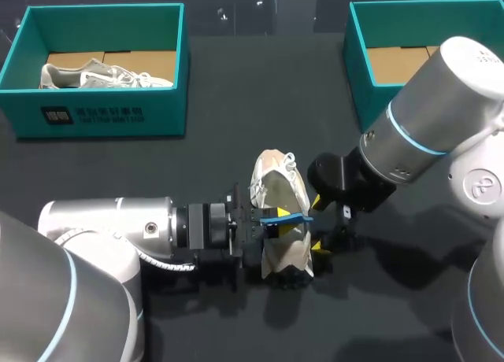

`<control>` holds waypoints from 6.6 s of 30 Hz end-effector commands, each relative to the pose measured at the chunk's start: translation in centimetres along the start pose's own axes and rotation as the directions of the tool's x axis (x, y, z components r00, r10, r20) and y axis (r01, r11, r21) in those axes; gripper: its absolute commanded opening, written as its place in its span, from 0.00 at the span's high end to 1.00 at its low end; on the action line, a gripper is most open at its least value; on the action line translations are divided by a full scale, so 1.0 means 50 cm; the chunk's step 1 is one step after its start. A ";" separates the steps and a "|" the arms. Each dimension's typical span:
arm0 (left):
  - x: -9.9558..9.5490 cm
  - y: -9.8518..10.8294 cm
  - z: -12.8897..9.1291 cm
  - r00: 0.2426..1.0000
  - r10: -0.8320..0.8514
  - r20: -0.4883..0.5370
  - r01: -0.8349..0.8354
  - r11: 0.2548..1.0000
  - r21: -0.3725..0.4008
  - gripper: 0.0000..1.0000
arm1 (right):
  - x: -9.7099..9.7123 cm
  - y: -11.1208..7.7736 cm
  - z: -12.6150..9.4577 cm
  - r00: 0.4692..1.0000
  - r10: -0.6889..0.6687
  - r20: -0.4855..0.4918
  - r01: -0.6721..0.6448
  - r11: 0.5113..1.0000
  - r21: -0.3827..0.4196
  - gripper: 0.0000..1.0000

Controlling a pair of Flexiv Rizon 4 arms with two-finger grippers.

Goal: Take the shoe out of the shoebox, open the shoe tongue, remove and reinsert the insole, then place the shoe into the shoebox

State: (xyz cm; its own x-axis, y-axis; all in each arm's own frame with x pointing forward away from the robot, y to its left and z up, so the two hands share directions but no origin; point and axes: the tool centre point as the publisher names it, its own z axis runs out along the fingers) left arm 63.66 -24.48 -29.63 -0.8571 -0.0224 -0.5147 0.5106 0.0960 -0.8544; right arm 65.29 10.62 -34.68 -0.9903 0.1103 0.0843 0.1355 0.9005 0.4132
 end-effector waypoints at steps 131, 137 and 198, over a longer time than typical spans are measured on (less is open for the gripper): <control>-0.003 0.091 0.000 0.913 0.389 -0.124 -0.397 0.916 -0.049 1.00 | 0.003 0.000 0.001 1.000 0.000 0.003 0.000 1.000 0.000 0.00; -0.008 0.116 0.005 0.907 0.397 -0.139 -0.409 0.910 -0.064 1.00 | 0.003 0.000 0.001 1.000 0.000 0.003 0.000 1.000 0.000 0.00; -0.022 0.144 0.001 0.900 0.399 -0.176 -0.417 0.905 -0.081 1.00 | 0.003 0.000 0.001 1.000 0.000 0.003 0.000 1.000 0.000 0.00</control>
State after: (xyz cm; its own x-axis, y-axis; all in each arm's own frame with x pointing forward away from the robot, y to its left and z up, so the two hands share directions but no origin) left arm 67.54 -23.25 -34.68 -0.5792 0.1906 -0.7926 0.8145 0.1744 -0.5533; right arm 65.30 10.63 -34.69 -0.9903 0.1102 0.0845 0.1355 0.9005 0.4132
